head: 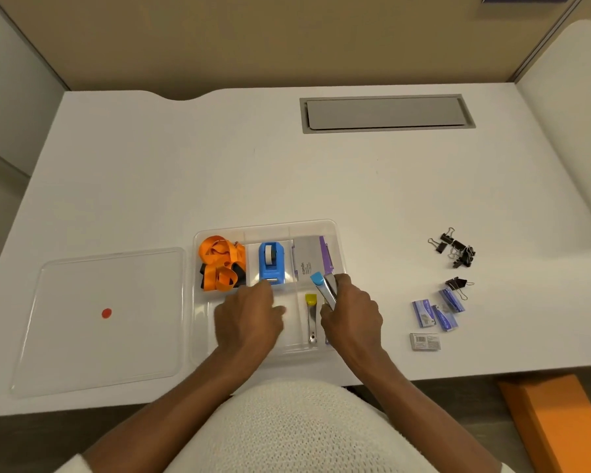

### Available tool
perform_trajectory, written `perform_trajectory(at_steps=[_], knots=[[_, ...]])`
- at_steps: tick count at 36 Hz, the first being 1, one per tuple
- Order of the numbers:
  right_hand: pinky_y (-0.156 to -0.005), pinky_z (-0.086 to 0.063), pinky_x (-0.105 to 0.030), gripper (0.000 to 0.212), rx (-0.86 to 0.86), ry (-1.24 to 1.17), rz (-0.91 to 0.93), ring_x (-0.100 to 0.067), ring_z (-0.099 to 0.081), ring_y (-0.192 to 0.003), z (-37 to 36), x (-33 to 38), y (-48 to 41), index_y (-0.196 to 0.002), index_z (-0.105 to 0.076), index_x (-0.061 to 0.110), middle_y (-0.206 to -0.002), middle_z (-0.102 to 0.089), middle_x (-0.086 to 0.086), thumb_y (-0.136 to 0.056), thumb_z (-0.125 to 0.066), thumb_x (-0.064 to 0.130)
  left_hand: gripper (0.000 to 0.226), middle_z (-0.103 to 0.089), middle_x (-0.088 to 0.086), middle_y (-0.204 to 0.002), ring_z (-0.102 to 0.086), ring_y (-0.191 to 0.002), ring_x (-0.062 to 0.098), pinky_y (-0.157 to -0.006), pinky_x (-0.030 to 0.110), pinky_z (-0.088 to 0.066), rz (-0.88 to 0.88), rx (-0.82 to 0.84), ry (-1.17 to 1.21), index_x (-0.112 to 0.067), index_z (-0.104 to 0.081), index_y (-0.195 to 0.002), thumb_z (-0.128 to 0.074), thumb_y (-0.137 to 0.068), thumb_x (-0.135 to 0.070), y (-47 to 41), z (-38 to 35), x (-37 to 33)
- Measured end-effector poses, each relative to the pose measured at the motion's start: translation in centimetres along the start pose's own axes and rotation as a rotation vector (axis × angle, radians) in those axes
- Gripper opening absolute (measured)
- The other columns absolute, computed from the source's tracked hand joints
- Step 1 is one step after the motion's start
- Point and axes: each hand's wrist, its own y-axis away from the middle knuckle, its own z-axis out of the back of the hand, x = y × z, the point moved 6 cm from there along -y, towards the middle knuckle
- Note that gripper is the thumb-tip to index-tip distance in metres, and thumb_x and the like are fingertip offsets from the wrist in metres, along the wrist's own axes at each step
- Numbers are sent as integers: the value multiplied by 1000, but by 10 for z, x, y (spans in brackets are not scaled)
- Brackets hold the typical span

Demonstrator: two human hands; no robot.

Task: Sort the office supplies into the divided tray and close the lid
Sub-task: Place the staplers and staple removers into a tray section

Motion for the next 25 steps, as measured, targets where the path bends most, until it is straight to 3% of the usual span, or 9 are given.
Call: perform_trajectory(at_steps=[5, 11, 15, 20, 25], knots=[[-76, -61, -35, 53, -2, -7, 16, -24, -74, -96, -8, 4, 3, -144, -46, 16, -135, -69, -5, -99, -69, 34, 29, -74, 10, -97, -70, -83, 28, -59, 35, -55, -80, -136, 44, -8, -75, -98, -91, -82, -26, 23, 8, 39], [-80, -60, -33, 49, 15, 41, 44, -24, -74, -100, -15, 7, 11, -142, -47, 17, -139, -67, -4, -103, -61, 42, 33, -76, -4, -80, -70, -72, 15, -66, 31, -59, 95, 58, 149, -19, -78, -89, -75, -94, -51, 22, -11, 65], [-74, -54, -31, 44, -22, 84, 45, -24, -73, -96, -13, 4, 18, -136, -53, 16, -125, -70, -5, -102, -58, 44, 29, -75, -5, -78, -69, -70, 15, -64, 33, -60, 153, 118, 243, -22, -77, -85, -74, -95, -49, 18, -20, 66], [-72, -52, -31, 45, -29, 136, 47, -24, -71, -95, -16, 2, 21, -138, -54, 15, -123, -68, -6, -103, -58, 42, 28, -64, -14, -71, -62, -69, 10, -67, 30, -56, 207, 205, 313, -28, -70, -78, -74, -94, -51, 12, -31, 74], [-67, -49, -26, 46, -46, 222, 69, -18, -68, -93, -27, 14, 22, -139, -50, 16, -118, -66, -3, -104, -56, 46, 29, -71, -8, -77, -66, -74, 13, -71, 34, -59, 221, 260, 342, -27, -72, -79, -75, -93, -52, 9, -37, 77]])
